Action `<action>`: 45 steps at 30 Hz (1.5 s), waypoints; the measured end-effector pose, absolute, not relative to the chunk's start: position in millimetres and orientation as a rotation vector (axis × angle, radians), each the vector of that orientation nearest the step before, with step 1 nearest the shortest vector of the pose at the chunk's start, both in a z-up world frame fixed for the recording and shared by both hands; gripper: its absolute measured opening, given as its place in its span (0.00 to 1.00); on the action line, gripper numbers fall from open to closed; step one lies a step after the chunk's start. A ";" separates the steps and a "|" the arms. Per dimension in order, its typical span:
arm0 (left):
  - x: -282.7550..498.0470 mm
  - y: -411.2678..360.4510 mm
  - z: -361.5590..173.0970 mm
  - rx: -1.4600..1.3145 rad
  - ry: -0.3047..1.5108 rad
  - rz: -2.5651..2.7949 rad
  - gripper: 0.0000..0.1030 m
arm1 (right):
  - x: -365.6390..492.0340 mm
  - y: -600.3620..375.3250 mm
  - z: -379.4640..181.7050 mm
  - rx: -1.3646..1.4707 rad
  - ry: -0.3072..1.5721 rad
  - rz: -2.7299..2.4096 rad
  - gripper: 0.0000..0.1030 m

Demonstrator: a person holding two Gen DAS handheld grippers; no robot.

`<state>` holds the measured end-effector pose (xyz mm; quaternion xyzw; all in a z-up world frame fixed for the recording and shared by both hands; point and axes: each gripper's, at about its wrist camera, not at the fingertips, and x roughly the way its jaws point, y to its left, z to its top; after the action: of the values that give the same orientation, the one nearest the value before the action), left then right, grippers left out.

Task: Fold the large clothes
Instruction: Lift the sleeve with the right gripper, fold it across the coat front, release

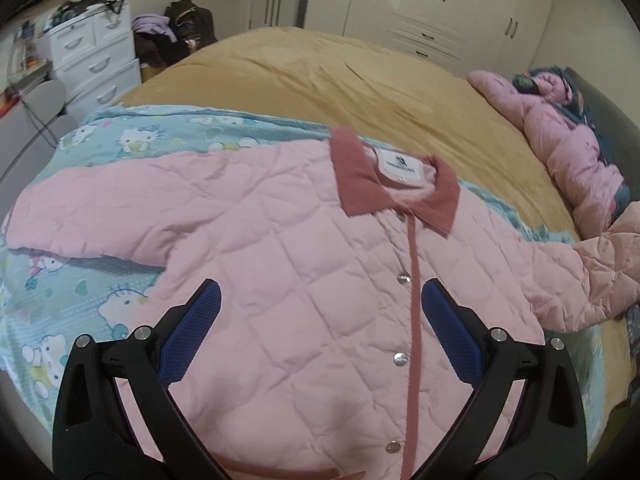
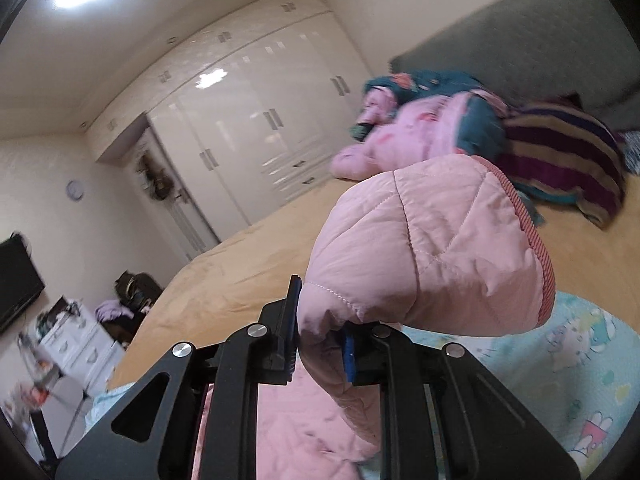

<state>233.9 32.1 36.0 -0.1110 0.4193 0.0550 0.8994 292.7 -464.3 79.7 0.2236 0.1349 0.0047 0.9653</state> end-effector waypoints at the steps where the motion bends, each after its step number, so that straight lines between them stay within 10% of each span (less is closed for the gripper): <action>1: 233.5 36.3 37.3 -0.233 0.864 0.119 0.91 | 295.2 -452.9 84.3 0.433 0.272 0.028 0.16; 20: 243.2 86.9 35.1 -0.387 0.780 0.099 0.91 | 334.5 -268.8 63.7 0.226 0.382 0.296 0.16; 35: 261.1 107.5 -9.9 -0.517 0.760 0.039 0.91 | 352.9 -147.6 -57.8 0.157 0.658 0.403 0.16; 45: 268.2 93.5 -44.2 -0.523 0.835 -0.094 0.91 | 331.8 -200.6 -92.1 0.579 0.770 0.356 0.68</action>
<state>268.2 93.5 -44.2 -0.2509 0.4006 -0.0450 0.8801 331.8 -200.6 -92.1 0.2768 0.3685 0.1703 0.8710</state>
